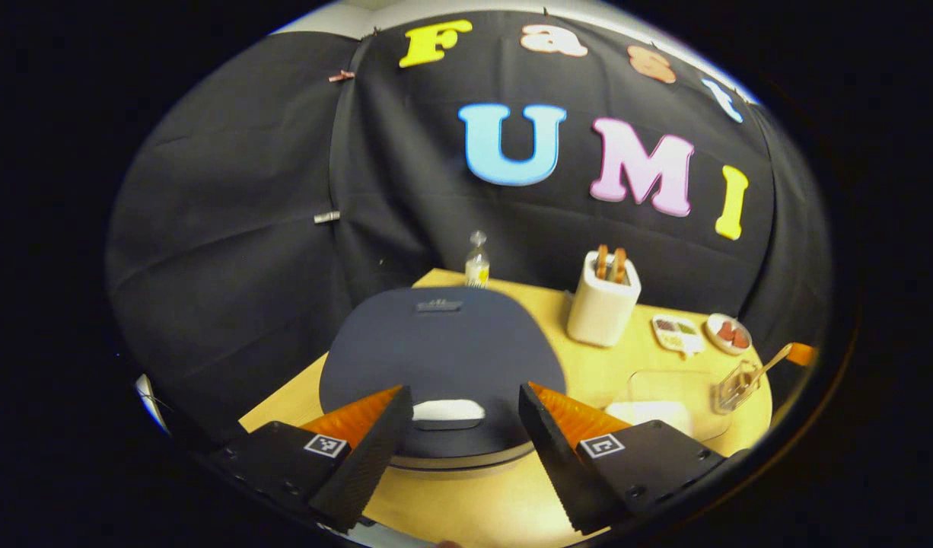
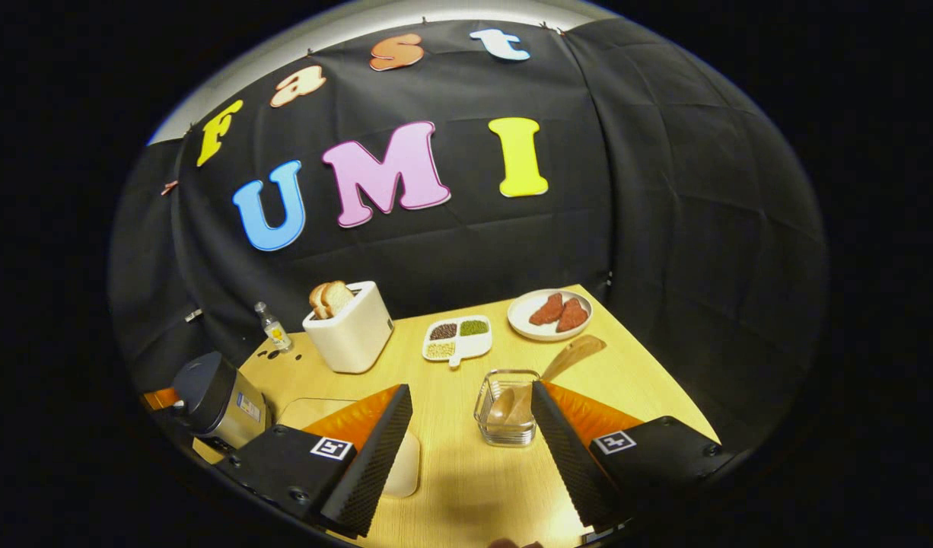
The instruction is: Close the left gripper, press the button to open the rice cooker; take a wooden spoon from the chopstick holder with the right hand, scoop a spoonful of rice and pour it into the rice cooker, then put the wooden spoon back into the chopstick holder.
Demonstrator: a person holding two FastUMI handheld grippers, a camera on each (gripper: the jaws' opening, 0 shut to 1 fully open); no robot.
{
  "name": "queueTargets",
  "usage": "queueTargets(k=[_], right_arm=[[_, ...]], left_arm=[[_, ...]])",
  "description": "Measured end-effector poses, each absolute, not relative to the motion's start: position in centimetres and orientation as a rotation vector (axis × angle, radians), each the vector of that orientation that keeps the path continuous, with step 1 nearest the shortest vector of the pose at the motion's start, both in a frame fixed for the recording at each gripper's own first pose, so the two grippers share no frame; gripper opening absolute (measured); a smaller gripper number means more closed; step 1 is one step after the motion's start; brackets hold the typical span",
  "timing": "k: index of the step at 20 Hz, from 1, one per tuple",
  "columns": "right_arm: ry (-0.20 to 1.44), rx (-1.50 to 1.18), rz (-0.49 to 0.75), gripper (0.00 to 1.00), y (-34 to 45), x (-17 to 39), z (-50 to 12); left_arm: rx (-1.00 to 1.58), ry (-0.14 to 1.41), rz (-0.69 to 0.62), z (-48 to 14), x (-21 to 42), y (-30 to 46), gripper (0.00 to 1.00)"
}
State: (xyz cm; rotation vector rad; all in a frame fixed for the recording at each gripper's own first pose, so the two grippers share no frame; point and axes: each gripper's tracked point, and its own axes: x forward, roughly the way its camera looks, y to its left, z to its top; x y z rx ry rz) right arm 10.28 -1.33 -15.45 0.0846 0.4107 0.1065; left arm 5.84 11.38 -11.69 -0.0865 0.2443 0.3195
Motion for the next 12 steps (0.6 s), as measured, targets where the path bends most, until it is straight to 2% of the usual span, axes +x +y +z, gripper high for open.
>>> queueTargets(k=[2,6,9,12], right_arm=[[0.361,0.055,0.145,0.98,-1.0,10.4,-13.6],[0.24,0.021,0.199,0.99,-0.3,9.5,-8.7],[0.17,-0.002,0.151,0.98,-1.4,7.3,-6.7],[0.193,0.002,0.096,0.98,-2.0,3.6,-7.2]], left_arm=[[-0.055,0.131,0.307,-8.1,4.7,8.4,0.95],[0.003,0.014,0.233,-3.0,2.8,2.4,0.95],[-0.063,0.002,0.148,-2.6,1.3,-1.7,0.95],[-0.087,-0.02,0.089,-2.8,-0.9,-3.5,0.95]])
